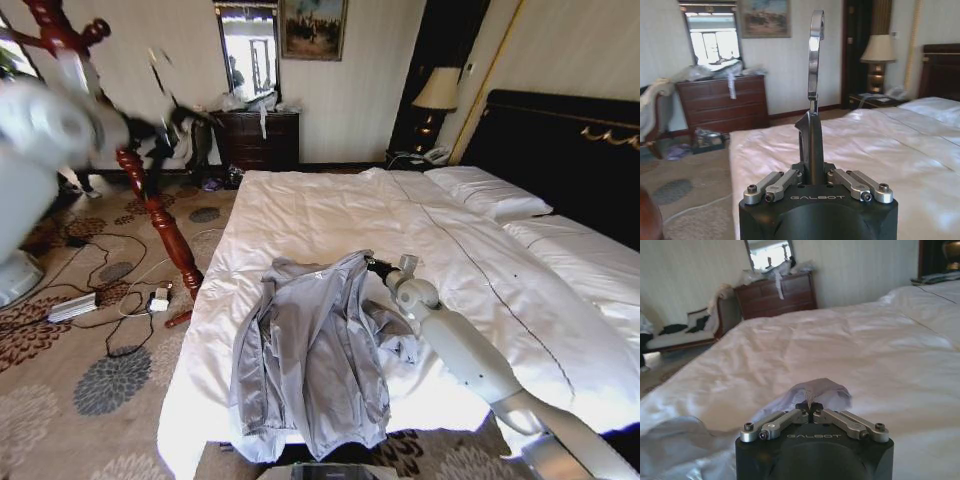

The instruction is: Pick up the clothes from the bed and hang them on the clothes hanger.

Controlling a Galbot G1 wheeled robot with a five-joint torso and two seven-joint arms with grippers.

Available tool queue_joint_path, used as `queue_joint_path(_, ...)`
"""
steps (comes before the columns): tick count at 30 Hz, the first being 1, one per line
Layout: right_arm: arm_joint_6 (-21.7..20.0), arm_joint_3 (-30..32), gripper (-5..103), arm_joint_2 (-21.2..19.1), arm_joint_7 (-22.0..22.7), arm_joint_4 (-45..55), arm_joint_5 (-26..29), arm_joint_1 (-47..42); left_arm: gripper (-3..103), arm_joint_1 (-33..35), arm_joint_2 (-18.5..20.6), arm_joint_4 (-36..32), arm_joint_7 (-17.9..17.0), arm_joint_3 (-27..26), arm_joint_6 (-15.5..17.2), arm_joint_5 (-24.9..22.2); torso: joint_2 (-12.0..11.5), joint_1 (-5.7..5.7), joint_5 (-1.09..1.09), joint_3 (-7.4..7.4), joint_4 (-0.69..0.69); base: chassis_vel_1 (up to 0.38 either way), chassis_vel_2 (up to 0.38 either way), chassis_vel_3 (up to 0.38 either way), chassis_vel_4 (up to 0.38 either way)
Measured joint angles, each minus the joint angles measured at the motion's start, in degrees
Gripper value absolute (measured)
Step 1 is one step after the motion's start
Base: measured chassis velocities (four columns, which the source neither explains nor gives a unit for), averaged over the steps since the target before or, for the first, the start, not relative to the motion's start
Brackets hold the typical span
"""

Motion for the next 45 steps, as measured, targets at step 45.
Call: queue_joint_path(45, -0.1, 1.1, 0, -2.4, 0.4, 4.9, -1.8, -1.2, 15, 34.2, -4.8, -4.3, 41.0, 2.6, -27.7, 21.3, 0.0, 0.01, 0.03, 0.01, -0.06, -0.002, -0.002, -0.003, -0.003)
